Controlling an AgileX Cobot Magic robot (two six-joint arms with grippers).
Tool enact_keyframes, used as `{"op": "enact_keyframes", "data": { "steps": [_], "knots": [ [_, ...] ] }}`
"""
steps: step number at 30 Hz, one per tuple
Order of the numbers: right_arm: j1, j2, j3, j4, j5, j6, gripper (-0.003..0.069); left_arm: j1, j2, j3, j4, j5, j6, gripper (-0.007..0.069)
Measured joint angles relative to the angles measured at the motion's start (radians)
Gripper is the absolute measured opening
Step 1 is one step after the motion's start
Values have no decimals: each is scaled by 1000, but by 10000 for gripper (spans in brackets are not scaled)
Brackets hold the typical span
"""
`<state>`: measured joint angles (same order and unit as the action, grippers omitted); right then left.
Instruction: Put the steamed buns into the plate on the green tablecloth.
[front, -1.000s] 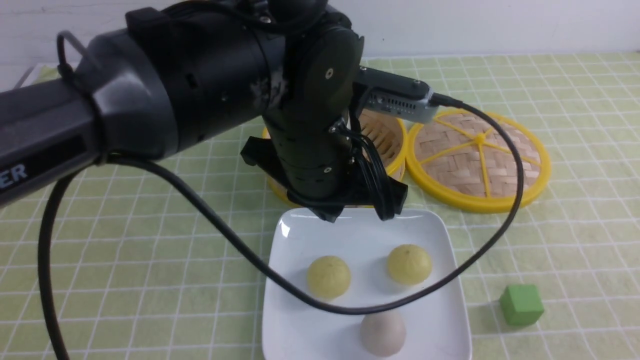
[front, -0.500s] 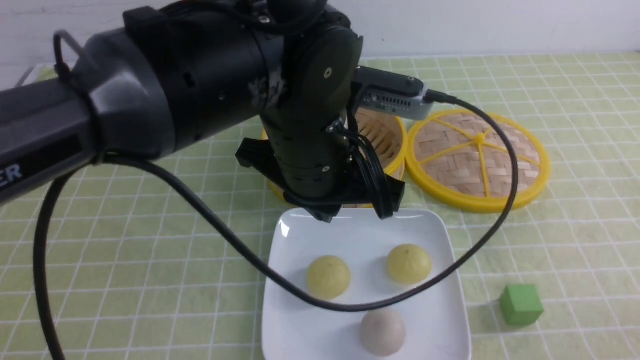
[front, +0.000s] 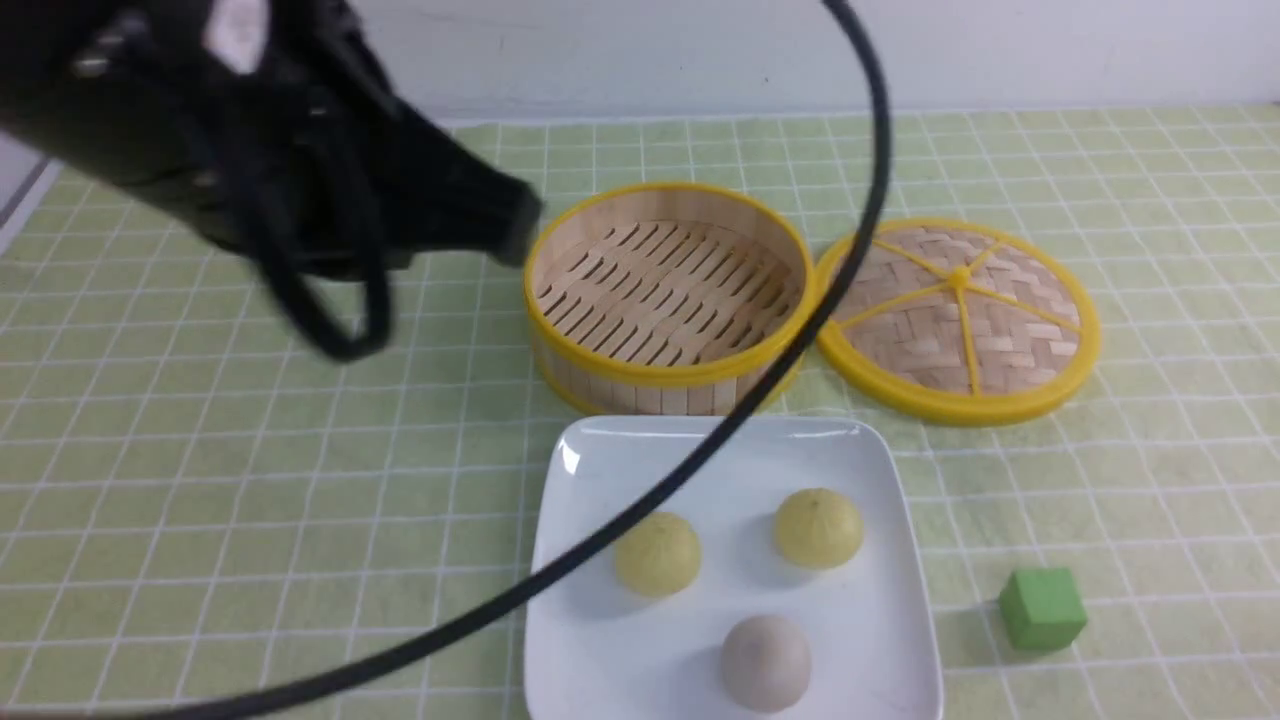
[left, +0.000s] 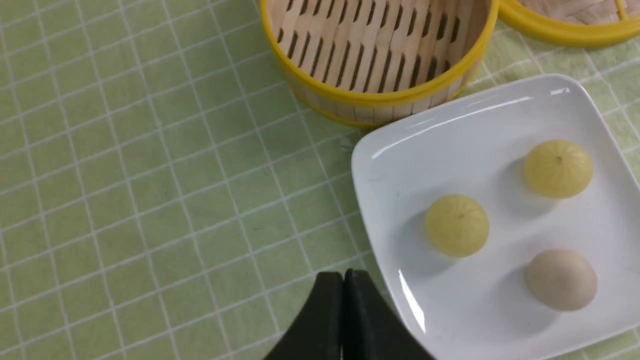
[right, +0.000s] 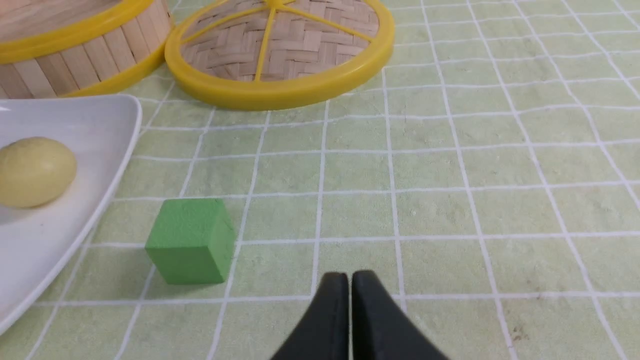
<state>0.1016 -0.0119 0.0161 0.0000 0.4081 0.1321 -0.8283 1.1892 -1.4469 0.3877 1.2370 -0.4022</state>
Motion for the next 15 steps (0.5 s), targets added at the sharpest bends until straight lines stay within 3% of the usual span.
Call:
{"op": "enact_keyframes", "data": {
  "steps": [8, 12, 13, 15],
  "knots": [
    [-1, 0, 1, 0, -1, 0, 38, 0, -367, 342, -11, -57, -54, 20],
    [-1, 0, 1, 0, -1, 0, 45, 0, -555, 662, -35, -398, -115, 23],
    [-1, 0, 1, 0, -1, 0, 45, 0, -560, 674, -35, -398, -120, 23],
    [-1, 0, 1, 0, -1, 0, 48, 0, -614, 803, -22, -617, -199, 24]
  ]
}}
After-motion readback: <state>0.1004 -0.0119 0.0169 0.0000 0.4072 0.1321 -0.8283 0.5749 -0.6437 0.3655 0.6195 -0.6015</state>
